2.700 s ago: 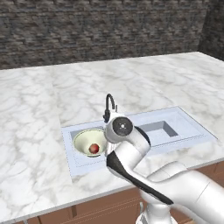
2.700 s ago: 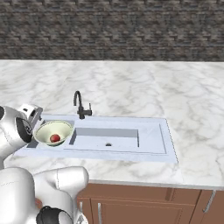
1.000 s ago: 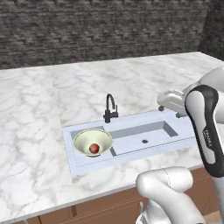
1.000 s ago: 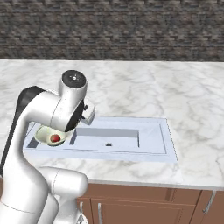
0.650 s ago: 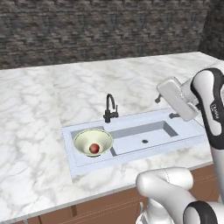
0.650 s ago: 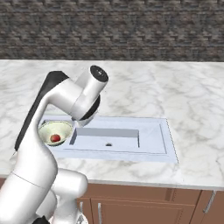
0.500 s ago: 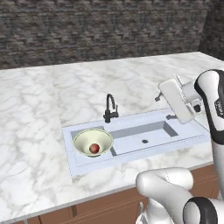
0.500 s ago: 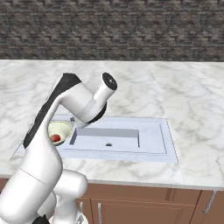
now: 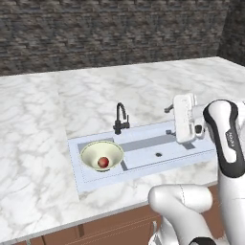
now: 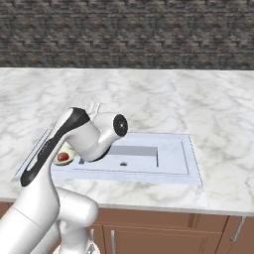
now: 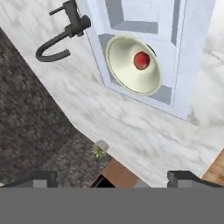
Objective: Pick the peach from the cabinet and place it in the bowl. Then pick the bowl and place it in the sink. Then turn on the sink facuet.
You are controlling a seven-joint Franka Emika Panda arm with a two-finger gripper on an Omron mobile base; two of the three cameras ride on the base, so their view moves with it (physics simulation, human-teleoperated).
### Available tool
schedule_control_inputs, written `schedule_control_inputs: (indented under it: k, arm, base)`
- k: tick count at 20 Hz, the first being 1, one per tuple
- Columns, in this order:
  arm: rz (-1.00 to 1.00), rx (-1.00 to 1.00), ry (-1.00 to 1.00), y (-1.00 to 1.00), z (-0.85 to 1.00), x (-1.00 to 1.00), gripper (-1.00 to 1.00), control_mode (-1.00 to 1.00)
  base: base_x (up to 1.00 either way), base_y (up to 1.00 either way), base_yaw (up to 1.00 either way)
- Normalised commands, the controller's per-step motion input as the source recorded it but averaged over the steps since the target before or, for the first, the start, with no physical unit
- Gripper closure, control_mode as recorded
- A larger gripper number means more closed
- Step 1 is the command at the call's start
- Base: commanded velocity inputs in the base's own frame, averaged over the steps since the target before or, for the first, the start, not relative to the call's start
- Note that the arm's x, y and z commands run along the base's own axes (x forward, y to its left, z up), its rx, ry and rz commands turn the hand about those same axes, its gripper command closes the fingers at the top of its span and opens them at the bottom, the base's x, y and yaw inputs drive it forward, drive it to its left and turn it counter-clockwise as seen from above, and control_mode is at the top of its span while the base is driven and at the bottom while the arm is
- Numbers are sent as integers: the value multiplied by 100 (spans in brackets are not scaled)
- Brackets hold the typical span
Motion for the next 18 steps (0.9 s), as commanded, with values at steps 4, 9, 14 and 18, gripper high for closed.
schedule_control_inputs:
  k: [4, 9, 14, 18]
  arm:
    - [-24, 40, 52, -13, -1, 50, -100, -100]
    - [-2, 51, 39, -62, -28, 80, -100, -100]
    - [0, 42, 15, -33, -35, 58, -100, -100]
    - [0, 9, 0, 15, -28, 44, -100, -100]
  base:
    - [0, 0, 0]
    - [0, 0, 0]
    - [0, 0, 0]
    - [0, 0, 0]
